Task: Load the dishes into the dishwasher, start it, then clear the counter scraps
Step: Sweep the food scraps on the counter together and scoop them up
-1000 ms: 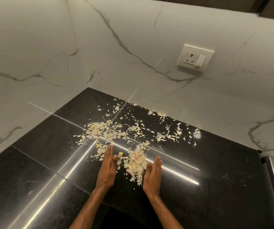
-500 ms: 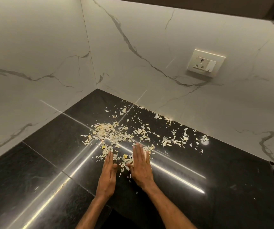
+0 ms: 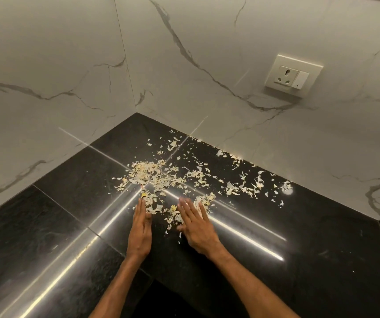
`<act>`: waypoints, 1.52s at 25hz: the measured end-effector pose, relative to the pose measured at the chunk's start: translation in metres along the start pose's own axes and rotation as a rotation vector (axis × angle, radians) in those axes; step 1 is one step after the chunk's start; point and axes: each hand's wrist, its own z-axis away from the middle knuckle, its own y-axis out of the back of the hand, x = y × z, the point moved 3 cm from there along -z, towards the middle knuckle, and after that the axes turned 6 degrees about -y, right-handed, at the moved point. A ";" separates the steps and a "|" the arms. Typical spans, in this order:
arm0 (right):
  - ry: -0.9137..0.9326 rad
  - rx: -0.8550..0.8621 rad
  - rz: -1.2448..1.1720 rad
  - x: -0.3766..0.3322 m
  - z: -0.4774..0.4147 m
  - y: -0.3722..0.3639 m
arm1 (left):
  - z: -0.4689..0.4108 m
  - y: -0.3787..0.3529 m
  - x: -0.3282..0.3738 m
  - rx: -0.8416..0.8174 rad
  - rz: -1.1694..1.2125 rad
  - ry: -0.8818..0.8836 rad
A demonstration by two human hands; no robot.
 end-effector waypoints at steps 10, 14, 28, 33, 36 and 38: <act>0.364 -0.185 0.078 -0.001 0.004 -0.022 | -0.009 0.000 -0.031 -0.157 -0.262 0.102; 0.357 -0.102 0.058 -0.046 0.010 -0.045 | -0.016 0.006 -0.016 -0.234 -0.032 0.070; -0.109 -0.128 0.173 -0.073 -0.071 -0.020 | -0.028 0.064 -0.018 0.207 0.170 0.229; 0.116 -0.105 0.128 -0.129 -0.057 -0.019 | -0.028 0.074 -0.018 0.270 0.259 0.235; 0.389 -0.163 0.064 -0.193 -0.046 -0.045 | -0.032 0.086 -0.017 0.378 0.310 0.225; 0.367 -0.192 0.042 -0.201 -0.052 -0.051 | -0.031 0.091 -0.020 0.403 0.319 0.238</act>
